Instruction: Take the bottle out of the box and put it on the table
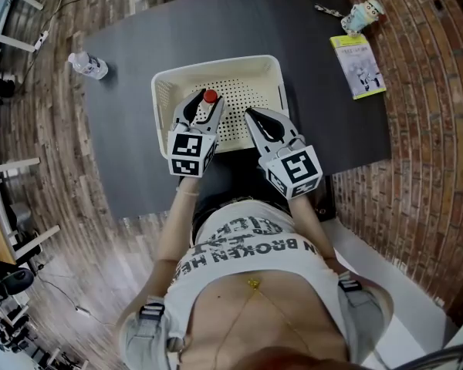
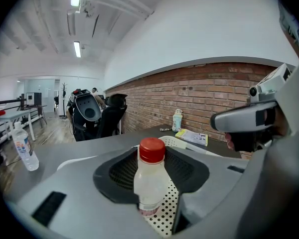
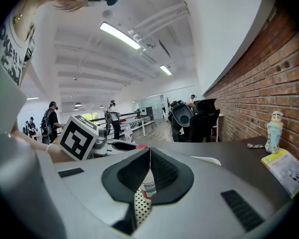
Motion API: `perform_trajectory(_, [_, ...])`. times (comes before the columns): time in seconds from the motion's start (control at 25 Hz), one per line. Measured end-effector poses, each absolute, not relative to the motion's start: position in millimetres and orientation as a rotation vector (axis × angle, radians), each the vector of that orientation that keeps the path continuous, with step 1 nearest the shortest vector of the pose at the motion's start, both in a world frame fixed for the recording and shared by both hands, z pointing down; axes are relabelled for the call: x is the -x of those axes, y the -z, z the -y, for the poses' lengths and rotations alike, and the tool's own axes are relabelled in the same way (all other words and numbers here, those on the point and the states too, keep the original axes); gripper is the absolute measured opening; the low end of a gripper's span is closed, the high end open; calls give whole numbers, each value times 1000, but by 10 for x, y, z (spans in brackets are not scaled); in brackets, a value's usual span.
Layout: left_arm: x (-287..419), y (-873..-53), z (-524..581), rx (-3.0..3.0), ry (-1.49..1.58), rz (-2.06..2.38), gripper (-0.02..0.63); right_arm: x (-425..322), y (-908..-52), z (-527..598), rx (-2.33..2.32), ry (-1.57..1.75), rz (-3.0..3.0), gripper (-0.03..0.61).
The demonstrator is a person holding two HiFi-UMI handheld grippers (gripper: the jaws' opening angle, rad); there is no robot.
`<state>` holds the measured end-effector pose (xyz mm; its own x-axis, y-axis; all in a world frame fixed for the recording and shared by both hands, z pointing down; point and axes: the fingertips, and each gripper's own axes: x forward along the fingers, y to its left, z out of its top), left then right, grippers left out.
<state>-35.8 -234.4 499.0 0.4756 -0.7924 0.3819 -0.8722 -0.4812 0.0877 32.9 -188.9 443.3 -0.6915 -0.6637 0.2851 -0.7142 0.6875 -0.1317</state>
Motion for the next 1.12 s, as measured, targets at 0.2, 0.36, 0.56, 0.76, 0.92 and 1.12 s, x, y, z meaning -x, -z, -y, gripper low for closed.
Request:
perform_trajectory(0.2, [362, -4999, 2339, -2453, -426, 1418, 161, -359, -4429, 1884, -1119, -339, 2682, 9])
perform_trajectory(0.36, [372, -4988, 2325, -2454, -417, 1414, 161, -378, -4415, 1873, -1127, -338, 2680, 9])
perform_trajectory(0.56, [376, -4994, 2305, -2456, -417, 1414, 161, -376, -4411, 1849, -1126, -335, 2682, 9])
perform_trajectory(0.76, [379, -4991, 2297, -2458, -407, 1413, 161, -380, -4408, 1833, -1128, -335, 2682, 9])
perform_trajectory(0.92, [385, -4992, 2305, -2455, -403, 1409, 161, -393, -4403, 1830, -1132, -335, 2682, 9])
perform_trajectory(1.12, [373, -4982, 2302, -2474, -410, 1399, 161, -424, -4375, 1817, -1138, -325, 2686, 9])
